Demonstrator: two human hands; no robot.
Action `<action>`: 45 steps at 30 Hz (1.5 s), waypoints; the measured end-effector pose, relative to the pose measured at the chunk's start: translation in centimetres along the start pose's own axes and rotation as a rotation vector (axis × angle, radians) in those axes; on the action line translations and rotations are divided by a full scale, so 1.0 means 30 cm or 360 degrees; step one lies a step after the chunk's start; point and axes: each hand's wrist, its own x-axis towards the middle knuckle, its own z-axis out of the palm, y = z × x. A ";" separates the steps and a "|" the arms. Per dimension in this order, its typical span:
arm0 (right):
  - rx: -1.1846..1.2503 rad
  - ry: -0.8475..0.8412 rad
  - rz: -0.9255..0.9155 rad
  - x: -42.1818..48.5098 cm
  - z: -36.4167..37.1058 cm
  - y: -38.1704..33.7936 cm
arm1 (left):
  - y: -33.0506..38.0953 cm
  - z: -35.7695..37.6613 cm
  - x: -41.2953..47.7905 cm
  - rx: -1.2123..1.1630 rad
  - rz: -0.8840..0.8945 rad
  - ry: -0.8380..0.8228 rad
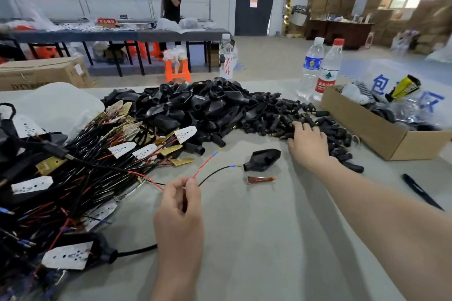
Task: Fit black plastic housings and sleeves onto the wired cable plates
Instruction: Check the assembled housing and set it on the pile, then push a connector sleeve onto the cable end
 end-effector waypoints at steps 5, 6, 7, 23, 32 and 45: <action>-0.0023 0.0119 -0.0091 -0.053 -0.004 -0.003 | 0.006 0.001 -0.003 0.0001 -0.0007 -0.0023; -0.0052 0.0117 -0.0106 -0.065 -0.008 -0.002 | 0.008 0.002 -0.004 -0.0012 -0.0015 -0.0027; -0.0069 0.0110 -0.0125 -0.078 -0.014 -0.001 | 0.010 0.002 -0.006 -0.0022 -0.0021 -0.0031; 0.3321 -0.0454 0.0750 -0.527 -0.266 -0.069 | 0.075 0.019 -0.072 -0.0192 -0.0015 -0.0194; 0.3768 -0.0737 0.0937 -0.603 -0.206 -0.142 | 0.066 0.026 -0.089 -0.0218 0.0114 -0.0299; 0.3531 -0.0803 0.0616 -0.606 -0.169 -0.181 | 0.064 0.021 -0.075 -0.0219 0.0077 -0.0284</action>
